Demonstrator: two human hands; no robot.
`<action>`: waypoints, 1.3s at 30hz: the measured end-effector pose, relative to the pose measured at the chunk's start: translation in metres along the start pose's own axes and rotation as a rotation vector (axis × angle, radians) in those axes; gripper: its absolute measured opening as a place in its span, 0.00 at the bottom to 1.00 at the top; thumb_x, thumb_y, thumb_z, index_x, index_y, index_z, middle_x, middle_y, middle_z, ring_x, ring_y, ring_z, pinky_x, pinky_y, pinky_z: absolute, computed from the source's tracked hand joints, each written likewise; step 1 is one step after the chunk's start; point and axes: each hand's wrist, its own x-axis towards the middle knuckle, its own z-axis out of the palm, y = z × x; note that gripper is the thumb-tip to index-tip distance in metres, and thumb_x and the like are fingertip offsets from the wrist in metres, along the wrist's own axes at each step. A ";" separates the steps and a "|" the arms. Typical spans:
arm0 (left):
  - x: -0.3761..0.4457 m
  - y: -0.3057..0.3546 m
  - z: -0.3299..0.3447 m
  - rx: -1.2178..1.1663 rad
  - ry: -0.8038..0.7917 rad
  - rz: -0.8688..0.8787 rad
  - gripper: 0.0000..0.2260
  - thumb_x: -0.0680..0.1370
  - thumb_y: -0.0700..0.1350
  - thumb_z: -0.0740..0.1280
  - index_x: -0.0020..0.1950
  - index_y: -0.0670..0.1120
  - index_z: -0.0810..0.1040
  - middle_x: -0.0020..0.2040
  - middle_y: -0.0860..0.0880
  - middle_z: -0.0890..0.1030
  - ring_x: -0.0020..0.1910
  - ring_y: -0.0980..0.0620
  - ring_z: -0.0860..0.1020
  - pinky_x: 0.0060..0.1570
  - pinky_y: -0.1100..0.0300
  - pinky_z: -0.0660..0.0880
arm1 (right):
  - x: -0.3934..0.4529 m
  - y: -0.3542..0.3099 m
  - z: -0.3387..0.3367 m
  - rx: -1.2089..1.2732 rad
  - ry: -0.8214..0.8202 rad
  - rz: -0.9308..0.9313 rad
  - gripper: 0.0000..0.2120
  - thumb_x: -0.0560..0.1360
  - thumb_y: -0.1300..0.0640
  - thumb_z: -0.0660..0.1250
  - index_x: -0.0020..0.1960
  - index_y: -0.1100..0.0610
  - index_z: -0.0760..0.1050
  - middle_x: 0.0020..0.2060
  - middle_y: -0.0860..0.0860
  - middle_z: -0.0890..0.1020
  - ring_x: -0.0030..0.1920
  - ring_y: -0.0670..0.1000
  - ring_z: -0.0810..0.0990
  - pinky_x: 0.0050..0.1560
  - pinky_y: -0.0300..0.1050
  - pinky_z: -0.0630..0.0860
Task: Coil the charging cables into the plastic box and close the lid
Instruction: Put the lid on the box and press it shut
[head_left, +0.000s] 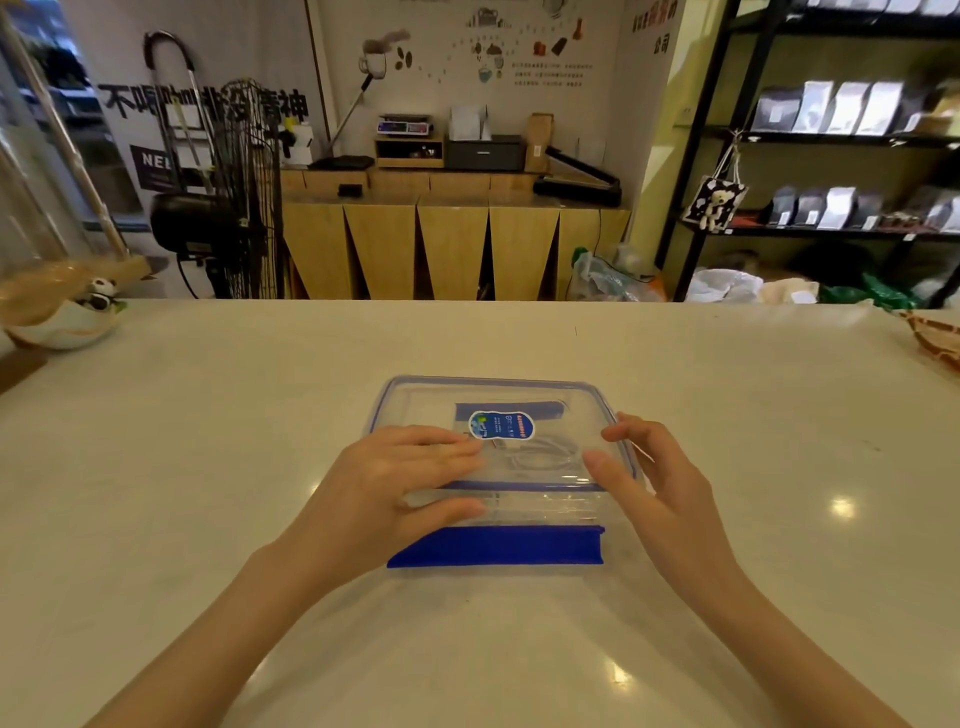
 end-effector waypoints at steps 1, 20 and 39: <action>-0.001 0.000 0.000 0.004 -0.002 -0.002 0.19 0.72 0.58 0.63 0.53 0.46 0.81 0.54 0.57 0.79 0.56 0.61 0.74 0.57 0.67 0.70 | -0.001 0.000 0.000 -0.027 0.001 0.001 0.15 0.64 0.42 0.63 0.50 0.44 0.70 0.60 0.44 0.73 0.60 0.49 0.72 0.38 0.30 0.77; -0.010 0.004 0.002 0.018 -0.005 -0.026 0.17 0.71 0.56 0.65 0.50 0.46 0.82 0.52 0.52 0.83 0.53 0.58 0.78 0.52 0.61 0.75 | -0.005 0.003 0.000 -0.129 -0.015 -0.064 0.12 0.67 0.41 0.62 0.49 0.43 0.70 0.56 0.34 0.72 0.60 0.46 0.73 0.45 0.39 0.79; -0.021 0.005 0.000 0.224 -0.190 -0.011 0.29 0.70 0.64 0.62 0.65 0.48 0.71 0.65 0.52 0.74 0.65 0.56 0.71 0.63 0.61 0.66 | -0.015 -0.004 0.005 -0.865 -0.294 -0.716 0.22 0.76 0.42 0.52 0.65 0.52 0.68 0.65 0.49 0.74 0.67 0.46 0.66 0.68 0.49 0.59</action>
